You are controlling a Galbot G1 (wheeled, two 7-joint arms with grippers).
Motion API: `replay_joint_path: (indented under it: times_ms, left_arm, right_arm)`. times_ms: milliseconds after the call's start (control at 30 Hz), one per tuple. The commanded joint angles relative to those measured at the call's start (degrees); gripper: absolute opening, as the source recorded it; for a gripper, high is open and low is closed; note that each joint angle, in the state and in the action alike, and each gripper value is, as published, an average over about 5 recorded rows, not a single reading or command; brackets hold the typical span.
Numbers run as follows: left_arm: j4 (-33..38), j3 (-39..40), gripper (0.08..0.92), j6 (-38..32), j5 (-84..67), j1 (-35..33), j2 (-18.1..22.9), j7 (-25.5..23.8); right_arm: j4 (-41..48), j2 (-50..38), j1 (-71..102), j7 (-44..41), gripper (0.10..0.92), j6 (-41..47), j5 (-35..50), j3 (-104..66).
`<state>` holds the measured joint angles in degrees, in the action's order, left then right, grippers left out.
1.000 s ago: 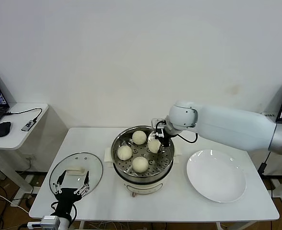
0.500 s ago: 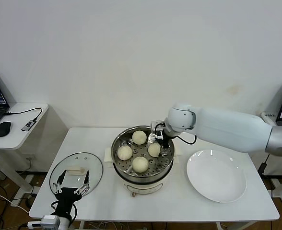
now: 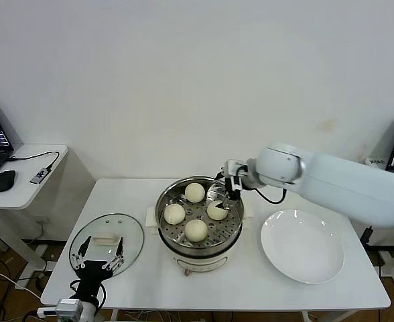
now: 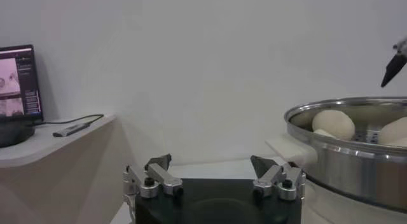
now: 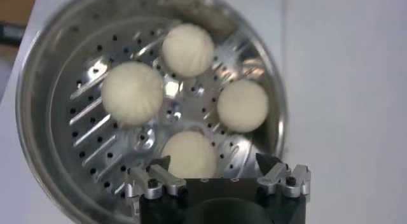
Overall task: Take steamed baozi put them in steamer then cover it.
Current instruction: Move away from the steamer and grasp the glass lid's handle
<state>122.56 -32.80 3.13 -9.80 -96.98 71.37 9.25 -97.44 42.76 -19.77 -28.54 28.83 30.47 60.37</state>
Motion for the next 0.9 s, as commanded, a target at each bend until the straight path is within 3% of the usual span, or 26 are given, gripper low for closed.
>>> replay_joint_path:
  times_ms: [33,167,367,600,900]
  left_arm:
    - [0.12,0.2,0.823,0.26,1.95,0.07,0.33,-0.24]
    - [-0.16,0.57,0.823,-0.44,4.42,0.07,0.94,-0.48]
    - [-0.68,1.14,0.823,-1.33,8.58,0.07,1.99,-0.13]
    - [-2.42,1.35,0.823,-3.28,14.89,0.87,3.45,1.12]
    - [-9.8,-2.97,0.823,-9.94,42.63,3.06,3.01,5.02]
  right_arm:
    - [-10.95,-13.35,41.65,24.24,0.823,-16.91,-1.37,-37.83]
    - [-9.89,-6.65,63.23,24.63,0.823,-24.26,-12.93,-60.38]
    - [-9.34,11.42,83.16,20.78,0.823,-33.7,-24.2,-85.96]
    - [-11.85,29.78,93.03,14.66,0.823,-38.38,-29.85,-101.47]
    - [-15.77,38.81,102.53,14.49,0.823,-37.93,-30.8,-109.03]
